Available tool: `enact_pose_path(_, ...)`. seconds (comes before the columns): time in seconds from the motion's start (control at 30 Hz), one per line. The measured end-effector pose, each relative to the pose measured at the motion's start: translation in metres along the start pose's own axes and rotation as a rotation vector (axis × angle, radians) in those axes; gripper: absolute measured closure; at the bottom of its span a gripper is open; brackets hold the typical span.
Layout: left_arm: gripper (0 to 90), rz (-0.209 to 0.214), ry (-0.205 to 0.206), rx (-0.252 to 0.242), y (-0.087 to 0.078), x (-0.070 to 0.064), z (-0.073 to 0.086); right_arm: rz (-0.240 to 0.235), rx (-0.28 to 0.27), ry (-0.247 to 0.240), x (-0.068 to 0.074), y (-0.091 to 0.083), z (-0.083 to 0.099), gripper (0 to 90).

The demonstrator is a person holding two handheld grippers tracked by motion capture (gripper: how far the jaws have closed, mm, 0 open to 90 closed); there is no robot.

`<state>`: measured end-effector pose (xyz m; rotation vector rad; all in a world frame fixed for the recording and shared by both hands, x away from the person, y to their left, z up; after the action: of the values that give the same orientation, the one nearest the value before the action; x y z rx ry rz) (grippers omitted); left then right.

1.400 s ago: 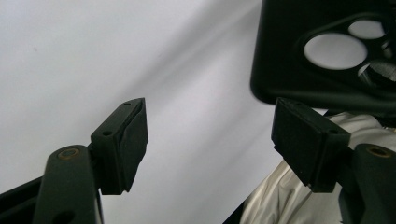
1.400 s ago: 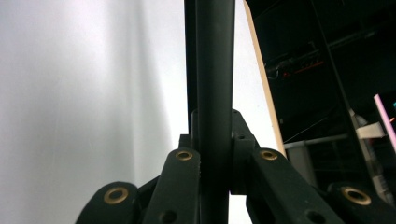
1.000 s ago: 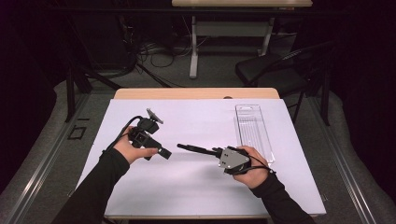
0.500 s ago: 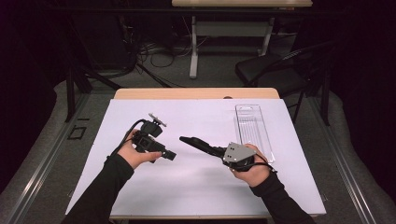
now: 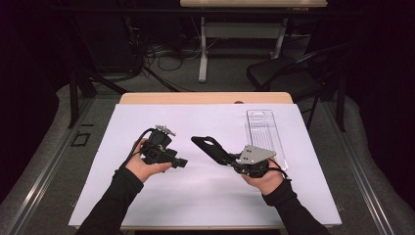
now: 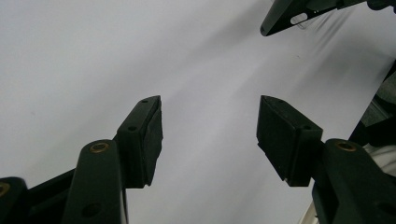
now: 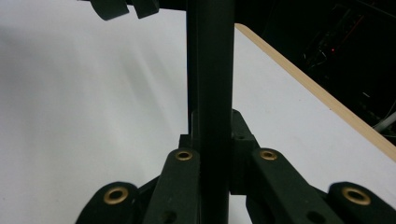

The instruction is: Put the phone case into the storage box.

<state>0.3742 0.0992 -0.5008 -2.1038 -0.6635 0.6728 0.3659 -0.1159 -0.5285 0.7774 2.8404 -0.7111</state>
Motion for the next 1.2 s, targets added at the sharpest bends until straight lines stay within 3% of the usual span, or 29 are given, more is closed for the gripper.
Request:
enact_pose_path(0.13, 43.5, -0.022, 0.004, -0.052, 0.002, 0.002, -0.001, -0.004, -0.020, 0.035, 0.000, 0.000, 0.000, 85.6)
enact_pose_path(0.23, 44.2, -0.016, 0.005, -0.075, 0.002, 0.000, -0.001, -0.014, -0.030, 0.053, 0.001, 0.000, 0.000, 85.6)
enact_pose_path(0.43, 48.2, 0.029, 0.023, -0.112, 0.005, -0.008, -0.001, -0.044, -0.055, 0.118, 0.002, 0.002, 0.001, 85.6)
enact_pose_path(0.6, 48.1, 0.079, 0.030, -0.186, 0.002, -0.017, -0.006, -0.076, -0.104, 0.186, 0.003, 0.002, 0.000, 85.6)
enact_pose_path(0.8, 48.7, 0.101, 0.043, -0.208, 0.000, -0.023, -0.007, -0.107, -0.138, 0.245, 0.003, 0.001, 0.002, 85.6)
enact_pose_path(0.93, 48.7, 0.084, 0.061, -0.222, 0.000, -0.025, -0.008, -0.128, -0.157, 0.275, 0.004, 0.002, 0.002, 85.6)
enact_pose_path(1.2, 50.8, 0.102, 0.064, -0.256, -0.003, -0.027, -0.013, -0.173, -0.178, 0.302, 0.010, 0.005, 0.002, 85.6)
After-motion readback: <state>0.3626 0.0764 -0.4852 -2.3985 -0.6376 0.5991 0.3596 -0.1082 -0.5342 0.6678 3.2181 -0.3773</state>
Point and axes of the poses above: each handheld gripper's, and its own axes: y roughly forward along the jaws, z roughly out of its underside, x roughly to its left, the point moved 7 cm from there along y, roughly forward along the jaws, and after that the axes turned 1 degree about -z, right-handed, at the moved point
